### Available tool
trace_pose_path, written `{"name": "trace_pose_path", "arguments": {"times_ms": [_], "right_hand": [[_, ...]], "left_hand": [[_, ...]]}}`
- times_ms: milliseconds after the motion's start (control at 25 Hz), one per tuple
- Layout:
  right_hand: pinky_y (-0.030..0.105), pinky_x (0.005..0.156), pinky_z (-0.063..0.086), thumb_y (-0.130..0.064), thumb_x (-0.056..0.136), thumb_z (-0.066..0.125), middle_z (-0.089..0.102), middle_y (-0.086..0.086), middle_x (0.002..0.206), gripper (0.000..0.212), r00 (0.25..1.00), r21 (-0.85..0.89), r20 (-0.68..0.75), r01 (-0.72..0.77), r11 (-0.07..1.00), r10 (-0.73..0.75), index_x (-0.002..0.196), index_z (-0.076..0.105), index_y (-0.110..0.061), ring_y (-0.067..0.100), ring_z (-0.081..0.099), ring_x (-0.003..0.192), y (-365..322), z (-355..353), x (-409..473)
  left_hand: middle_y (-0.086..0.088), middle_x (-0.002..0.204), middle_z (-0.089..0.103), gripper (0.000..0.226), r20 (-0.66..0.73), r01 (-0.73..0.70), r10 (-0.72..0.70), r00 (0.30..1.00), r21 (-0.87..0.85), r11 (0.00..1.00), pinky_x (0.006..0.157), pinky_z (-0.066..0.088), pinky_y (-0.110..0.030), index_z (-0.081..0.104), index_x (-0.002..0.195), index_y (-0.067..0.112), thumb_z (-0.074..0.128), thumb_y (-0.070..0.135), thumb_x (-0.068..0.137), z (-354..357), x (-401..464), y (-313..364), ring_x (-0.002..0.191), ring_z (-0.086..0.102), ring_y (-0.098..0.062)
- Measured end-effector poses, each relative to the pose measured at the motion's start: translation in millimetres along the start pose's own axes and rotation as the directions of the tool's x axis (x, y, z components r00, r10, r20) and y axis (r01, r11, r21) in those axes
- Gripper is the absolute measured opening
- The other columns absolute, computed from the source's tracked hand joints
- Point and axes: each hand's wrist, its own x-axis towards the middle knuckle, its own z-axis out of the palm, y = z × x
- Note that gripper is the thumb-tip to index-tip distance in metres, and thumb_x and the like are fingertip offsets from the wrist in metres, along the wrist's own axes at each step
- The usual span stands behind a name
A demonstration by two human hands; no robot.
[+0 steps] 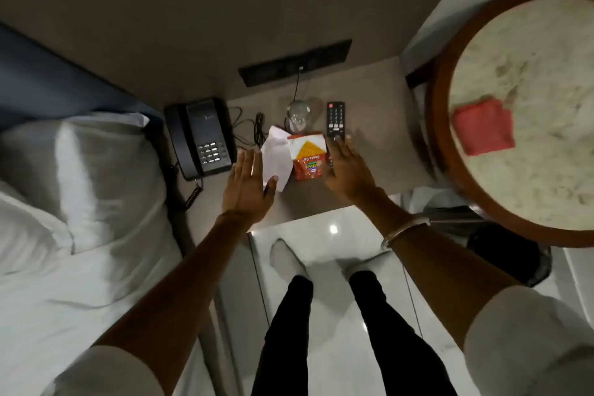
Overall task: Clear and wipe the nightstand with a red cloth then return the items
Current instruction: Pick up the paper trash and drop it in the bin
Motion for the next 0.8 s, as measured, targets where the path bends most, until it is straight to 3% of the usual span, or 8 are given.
{"name": "trace_pose_path", "arguments": {"times_ms": [240, 360, 440, 520, 600, 680, 760, 800], "right_hand": [[0.059, 0.128, -0.001, -0.041, 0.088, 0.069, 0.013, 0.013, 0.171, 0.1, 0.991, -0.255, 0.113, 0.105, 0.961, -0.078, 0.161, 0.011, -0.008, 0.034, 0.0, 0.16, 24.4, 65.0, 85.6], [0.058, 0.128, -0.004, -0.039, 0.078, 0.082, 0.026, 0.016, 0.165, 0.109, 0.993, -0.334, 0.082, 0.108, 0.937, -0.085, 0.159, 0.016, -0.008, 0.036, 0.01, 0.158, 27.5, 76.0, 98.4], [0.058, 0.129, 0.001, -0.035, 0.074, 0.085, 0.043, 0.019, 0.15, 0.092, 0.993, -0.331, -0.008, 0.109, 0.937, -0.118, 0.149, 0.039, -0.009, 0.04, 0.031, 0.15, 28.4, 75.4, 103.5], [0.055, 0.13, 0.006, -0.033, 0.077, 0.079, 0.055, 0.019, 0.131, 0.06, 0.98, -0.301, -0.101, 0.133, 0.944, -0.17, 0.128, 0.06, -0.006, 0.042, 0.047, 0.135, 28.7, 77.7, 100.1], [0.054, 0.126, 0.026, -0.033, 0.08, 0.071, 0.061, 0.022, 0.117, 0.041, 0.968, -0.095, -0.192, 0.146, 0.985, -0.162, 0.107, 0.068, -0.002, 0.044, 0.056, 0.121, 26.3, 78.6, 87.5], [0.045, 0.098, 0.053, -0.029, 0.082, 0.07, 0.068, 0.022, 0.107, 0.032, 0.974, 0.294, -0.227, 0.09, 0.951, -0.022, 0.098, 0.07, -0.001, 0.04, 0.064, 0.103, 22.0, 74.1, 61.0], [0.034, 0.075, 0.057, -0.026, 0.084, 0.074, 0.075, 0.015, 0.096, 0.029, 0.976, 0.616, -0.156, -0.025, 0.787, 0.153, 0.097, 0.071, -0.001, 0.022, 0.07, 0.084, 30.6, 70.0, 24.6], [0.027, 0.069, 0.058, -0.026, 0.084, 0.077, 0.076, 0.012, 0.092, 0.029, 0.968, 0.733, -0.1, -0.085, 0.675, 0.231, 0.097, 0.072, -0.001, 0.009, 0.07, 0.076, 41.7, 65.8, 1.9]], "left_hand": [[-0.021, 0.173, 0.017, 0.073, -0.04, 0.07, -0.068, 0.997, 0.053, 0.996, 0.128, 0.025, -0.053, 0.017, 0.166, 0.011, 0.045, 0.045, 0.108, 95.4, 65.9, -8.2, 0.161, 0.015, -0.042], [-0.021, 0.168, 0.027, 0.082, -0.073, 0.151, -0.146, 0.987, 0.07, 0.986, 0.123, 0.033, -0.052, 0.017, 0.165, 0.014, 0.06, 0.042, 0.102, 108.3, 73.3, -2.8, 0.153, 0.031, -0.043], [-0.02, 0.158, 0.041, 0.092, -0.112, 0.227, -0.224, 0.968, 0.013, 0.974, 0.118, 0.036, -0.049, 0.018, 0.165, 0.013, 0.071, 0.041, 0.096, 110.0, 76.1, 0.4, 0.142, 0.044, -0.04], [-0.018, 0.148, 0.052, 0.096, -0.11, 0.306, -0.314, 0.943, -0.087, 0.948, 0.115, 0.037, -0.047, 0.02, 0.164, 0.013, 0.077, 0.035, 0.09, 107.1, 74.8, 1.2, 0.134, 0.05, -0.037], [-0.014, 0.137, 0.061, 0.088, -0.082, 0.358, -0.393, 0.916, -0.276, 0.892, 0.111, 0.04, -0.04, 0.023, 0.162, 0.013, 0.075, 0.026, 0.093, 99.9, 67.0, 6.3, 0.127, 0.057, -0.034], [-0.005, 0.122, 0.065, 0.07, -0.064, 0.356, -0.453, 0.889, -0.523, 0.774, 0.093, 0.048, -0.02, 0.033, 0.157, 0.013, 0.071, 0.023, 0.099, 90.9, 46.6, 20.5, 0.111, 0.063, -0.025], [0.001, 0.118, 0.062, 0.055, -0.062, 0.3, -0.476, 0.877, -0.704, 0.644, 0.081, 0.053, -0.008, 0.046, 0.147, 0.012, 0.071, 0.023, 0.099, 91.1, 16.3, 35.0, 0.104, 0.062, -0.016], [0.001, 0.119, 0.064, 0.05, -0.071, 0.259, -0.476, 0.877, -0.763, 0.592, 0.084, 0.057, -0.011, 0.051, 0.141, 0.011, 0.073, 0.024, 0.098, 96.2, 0.3, 43.6, 0.106, 0.065, -0.016]]}}
